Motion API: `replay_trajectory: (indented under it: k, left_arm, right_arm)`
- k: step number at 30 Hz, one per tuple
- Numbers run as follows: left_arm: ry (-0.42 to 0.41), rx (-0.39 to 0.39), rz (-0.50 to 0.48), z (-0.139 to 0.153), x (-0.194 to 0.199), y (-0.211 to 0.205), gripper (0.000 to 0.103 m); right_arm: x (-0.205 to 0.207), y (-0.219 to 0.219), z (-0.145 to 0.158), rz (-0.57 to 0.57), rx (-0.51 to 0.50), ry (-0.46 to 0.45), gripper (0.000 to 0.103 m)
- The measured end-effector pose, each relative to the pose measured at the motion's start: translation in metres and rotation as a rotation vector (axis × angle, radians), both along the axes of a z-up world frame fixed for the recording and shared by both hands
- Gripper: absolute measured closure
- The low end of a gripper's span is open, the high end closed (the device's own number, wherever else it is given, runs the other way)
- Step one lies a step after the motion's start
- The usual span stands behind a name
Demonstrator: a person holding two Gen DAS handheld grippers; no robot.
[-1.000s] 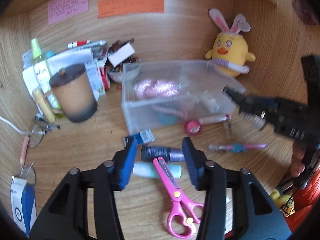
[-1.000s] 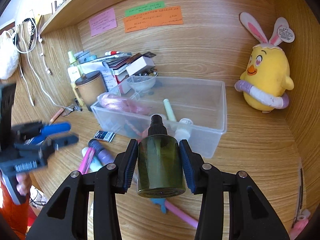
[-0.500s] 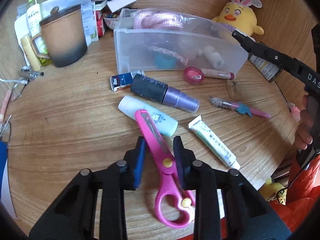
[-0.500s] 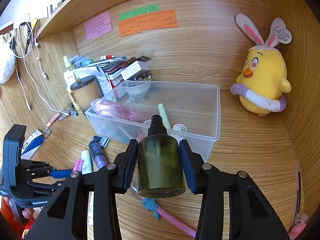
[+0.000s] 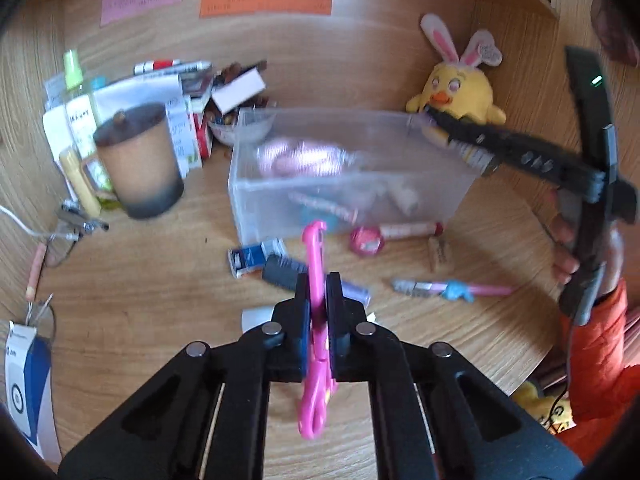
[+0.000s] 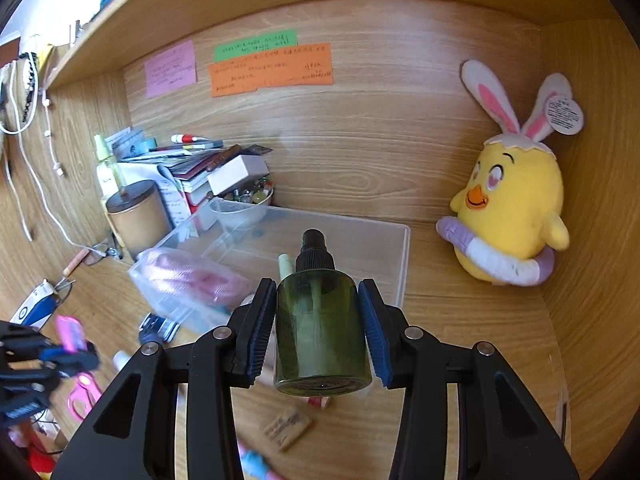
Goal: Organize objects
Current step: 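Drop the pink scissors and green bottle into the clear box and open both grippers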
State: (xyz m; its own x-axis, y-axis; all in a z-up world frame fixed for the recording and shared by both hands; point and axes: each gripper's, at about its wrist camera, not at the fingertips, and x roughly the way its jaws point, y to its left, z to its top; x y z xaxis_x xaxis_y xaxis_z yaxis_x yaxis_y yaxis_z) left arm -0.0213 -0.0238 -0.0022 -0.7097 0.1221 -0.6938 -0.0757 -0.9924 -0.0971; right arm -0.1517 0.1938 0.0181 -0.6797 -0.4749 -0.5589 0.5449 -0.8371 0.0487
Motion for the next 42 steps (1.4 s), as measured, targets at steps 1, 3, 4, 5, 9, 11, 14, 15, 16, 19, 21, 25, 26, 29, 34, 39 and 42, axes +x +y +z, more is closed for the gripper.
replay_trajectory:
  k: [1,3,4,5,9,11,14,15,16,19,21,25,26,29,34,39,42]
  left_arm:
    - [0.016,0.007,0.001,0.005,-0.002,-0.001,0.097]
    - [0.051,0.008,0.0,0.015,-0.008,0.0,0.097]
    - [0.068,0.008,0.001,0.021,-0.011,0.0,0.097]
    - [0.084,0.009,-0.003,0.027,-0.016,0.003,0.097]
    - [0.129,0.014,-0.02,0.045,-0.029,0.007,0.098]
    - [0.143,0.011,-0.032,0.053,-0.038,0.011,0.098]
    - [0.147,0.008,-0.055,0.062,-0.052,0.017,0.098]
    - [0.148,0.009,-0.064,0.065,-0.058,0.02,0.098]
    - [0.149,0.009,-0.068,0.067,-0.061,0.022,0.098]
    - [0.157,0.003,-0.07,0.075,-0.074,0.028,0.098]
    - [0.163,0.003,-0.064,0.08,-0.084,0.031,0.098]
    - [0.171,0.024,-0.042,0.086,-0.106,0.031,0.098]
    - [0.171,0.024,-0.035,0.086,-0.111,0.032,0.098]
    - [0.153,0.038,-0.022,0.08,-0.127,0.031,0.098]
    - [0.129,0.017,0.02,0.062,-0.147,0.029,0.096]
    - [0.108,0.011,0.054,0.054,-0.161,0.021,0.095]
    - [0.067,-0.006,0.098,0.044,-0.17,0.013,0.092]
  right_arm:
    - [-0.006,-0.003,-0.001,0.005,0.006,-0.01,0.064]
    - [-0.015,-0.01,-0.006,0.016,0.02,-0.033,0.064]
    - [-0.02,-0.014,-0.009,0.02,0.03,-0.045,0.064]
    - [-0.024,-0.017,-0.012,0.027,0.039,-0.056,0.064]
    - [-0.038,-0.027,-0.026,0.048,0.066,-0.105,0.065]
    - [-0.043,-0.031,-0.032,0.058,0.073,-0.13,0.065]
    - [-0.046,-0.033,-0.038,0.065,0.086,-0.147,0.065]
    - [-0.047,-0.034,-0.039,0.07,0.089,-0.152,0.065]
    - [-0.046,-0.032,-0.039,0.071,0.084,-0.156,0.065]
    - [-0.045,-0.026,-0.033,0.075,0.066,-0.155,0.064]
    - [-0.043,-0.021,-0.028,0.073,0.05,-0.146,0.06]
    - [-0.031,-0.008,-0.016,0.076,0.018,-0.11,0.05]
    - [-0.029,-0.006,-0.014,0.076,0.017,-0.101,0.05]
    - [-0.017,0.001,-0.009,0.083,0.01,-0.078,0.048]
    - [0.004,0.013,-0.009,0.097,0.001,-0.058,0.039]
    - [0.015,0.018,-0.021,0.112,0.015,-0.084,0.039]
    - [0.021,0.019,-0.033,0.119,0.027,-0.116,0.039]
